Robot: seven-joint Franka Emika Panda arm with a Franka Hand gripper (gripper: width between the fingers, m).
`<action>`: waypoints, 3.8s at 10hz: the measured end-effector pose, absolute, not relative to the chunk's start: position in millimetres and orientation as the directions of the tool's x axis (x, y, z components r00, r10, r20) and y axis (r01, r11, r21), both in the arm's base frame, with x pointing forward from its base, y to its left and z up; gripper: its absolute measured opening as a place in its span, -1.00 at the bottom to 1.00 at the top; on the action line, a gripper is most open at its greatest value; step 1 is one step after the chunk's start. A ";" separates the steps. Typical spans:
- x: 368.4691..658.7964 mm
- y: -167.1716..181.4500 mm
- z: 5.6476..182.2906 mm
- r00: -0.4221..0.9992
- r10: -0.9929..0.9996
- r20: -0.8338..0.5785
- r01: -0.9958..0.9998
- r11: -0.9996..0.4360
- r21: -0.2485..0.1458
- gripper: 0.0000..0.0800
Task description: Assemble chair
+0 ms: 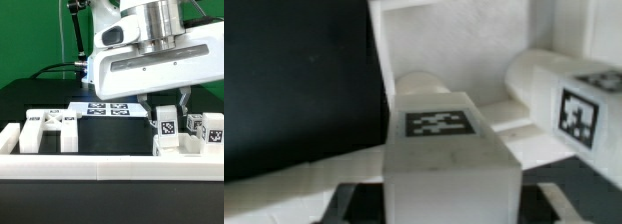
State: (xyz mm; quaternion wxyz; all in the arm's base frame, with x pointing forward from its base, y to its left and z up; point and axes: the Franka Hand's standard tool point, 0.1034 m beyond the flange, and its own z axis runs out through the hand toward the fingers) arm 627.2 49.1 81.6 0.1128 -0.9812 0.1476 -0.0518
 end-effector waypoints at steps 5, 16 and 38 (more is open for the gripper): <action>629.5 49.9 80.8 0.666 -0.744 -0.048 -0.731 -0.638 -0.243 -0.26; 634.8 58.7 87.6 0.754 -0.656 -0.034 -0.643 -0.727 -0.239 0.60; 636.7 53.1 85.8 0.977 -0.178 0.116 -0.159 -0.974 -0.160 -0.27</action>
Offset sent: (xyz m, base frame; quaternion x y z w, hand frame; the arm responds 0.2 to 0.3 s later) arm -0.0017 0.0100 -0.0071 -0.0135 -0.0269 0.2166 0.9758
